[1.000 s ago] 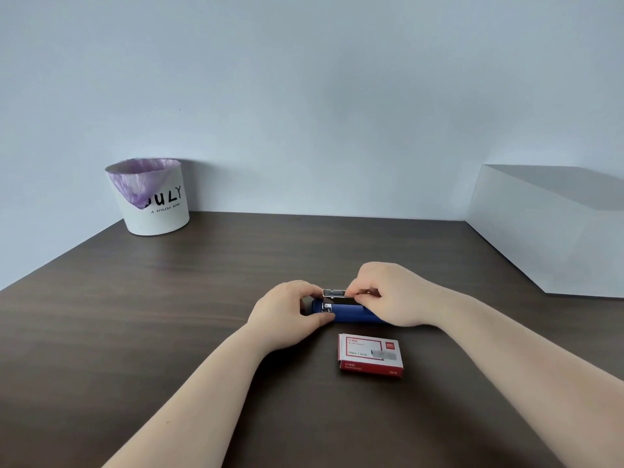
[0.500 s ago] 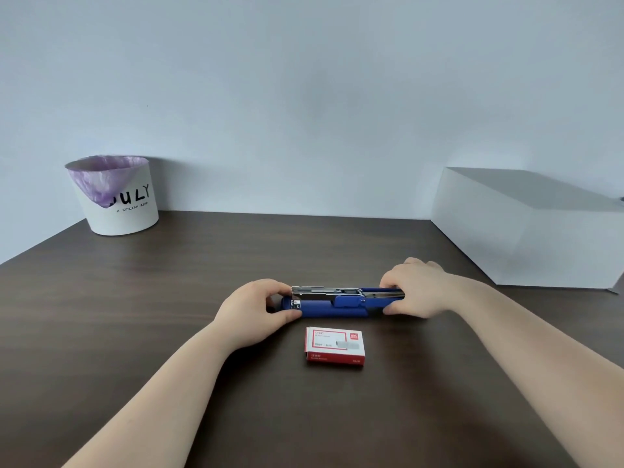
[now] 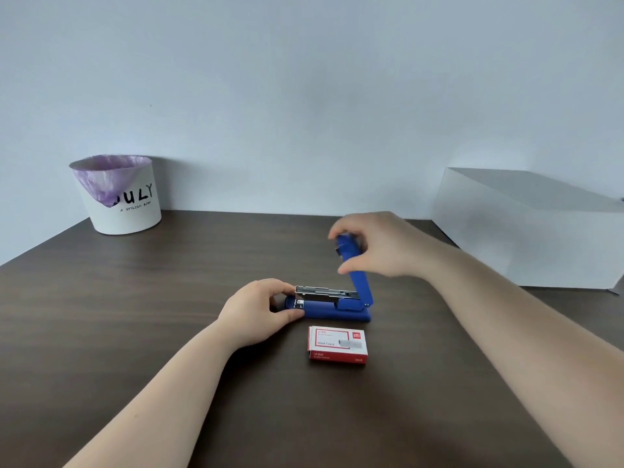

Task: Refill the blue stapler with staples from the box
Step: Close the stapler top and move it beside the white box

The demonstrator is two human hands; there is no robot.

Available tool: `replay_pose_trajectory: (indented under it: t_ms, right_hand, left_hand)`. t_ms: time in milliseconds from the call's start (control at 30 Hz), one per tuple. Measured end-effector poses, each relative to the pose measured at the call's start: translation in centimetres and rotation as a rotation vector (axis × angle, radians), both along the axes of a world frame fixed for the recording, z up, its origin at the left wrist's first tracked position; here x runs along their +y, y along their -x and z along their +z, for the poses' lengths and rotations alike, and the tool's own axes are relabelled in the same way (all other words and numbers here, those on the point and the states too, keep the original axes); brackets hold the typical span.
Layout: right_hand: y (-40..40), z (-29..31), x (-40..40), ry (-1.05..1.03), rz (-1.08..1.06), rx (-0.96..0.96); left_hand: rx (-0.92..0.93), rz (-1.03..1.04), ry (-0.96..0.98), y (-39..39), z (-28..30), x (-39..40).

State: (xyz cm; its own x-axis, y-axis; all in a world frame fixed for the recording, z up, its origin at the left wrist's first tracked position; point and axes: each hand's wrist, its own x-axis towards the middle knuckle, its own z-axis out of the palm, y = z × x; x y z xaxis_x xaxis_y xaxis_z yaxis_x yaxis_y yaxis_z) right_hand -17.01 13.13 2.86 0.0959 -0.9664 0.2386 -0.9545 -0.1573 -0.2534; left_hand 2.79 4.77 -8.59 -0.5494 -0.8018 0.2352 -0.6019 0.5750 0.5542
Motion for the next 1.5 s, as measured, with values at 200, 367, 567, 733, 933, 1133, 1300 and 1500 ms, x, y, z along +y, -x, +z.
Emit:
replay_pose_trajectory:
  t_ms: [200, 367, 567, 733, 933, 1133, 1300, 1500]
  right_hand:
    - [-2.2, -2.9, -1.1, -0.053, 0.048, -0.111]
    - [-1.1, -5.2, -1.1, -0.169, -0.022, -0.018]
    - [-0.6, -6.3, -0.9, -0.152, -0.054, 0.078]
    - [0.7, -6.2, 0.1, -0.077, -0.099, 0.008]
    - [2.2, -6.9, 1.3, -0.058, -0.098, -0.016]
    - [1.7, -8.1, 0.5, 0.060, -0.176, 0.062]
    - [4.6, -8.9, -0.9, 0.133, -0.391, -0.014]
    - [11.1, -8.8, -4.0, 0.162, -0.641, -0.051]
  left_hand:
    - [0.011, 0.011, 0.001, 0.0, 0.1, 0.2]
    - [-0.002, 0.001, -0.021, 0.0, 0.3, 0.3]
    - [0.012, -0.016, -0.059, -0.1, 0.4, 0.2]
    - [0.169, -0.045, -0.247, -1.6, 1.4, 0.0]
    - [0.113, 0.249, -0.185, 0.2, 1.3, -1.4]
    - [-0.060, 0.344, -0.020, 3.7, 1.2, -3.8]
    - [-0.086, 0.384, 0.048, 6.3, 0.5, -6.6]
    - [-0.115, 0.266, 0.066, 12.4, 0.7, -9.7]
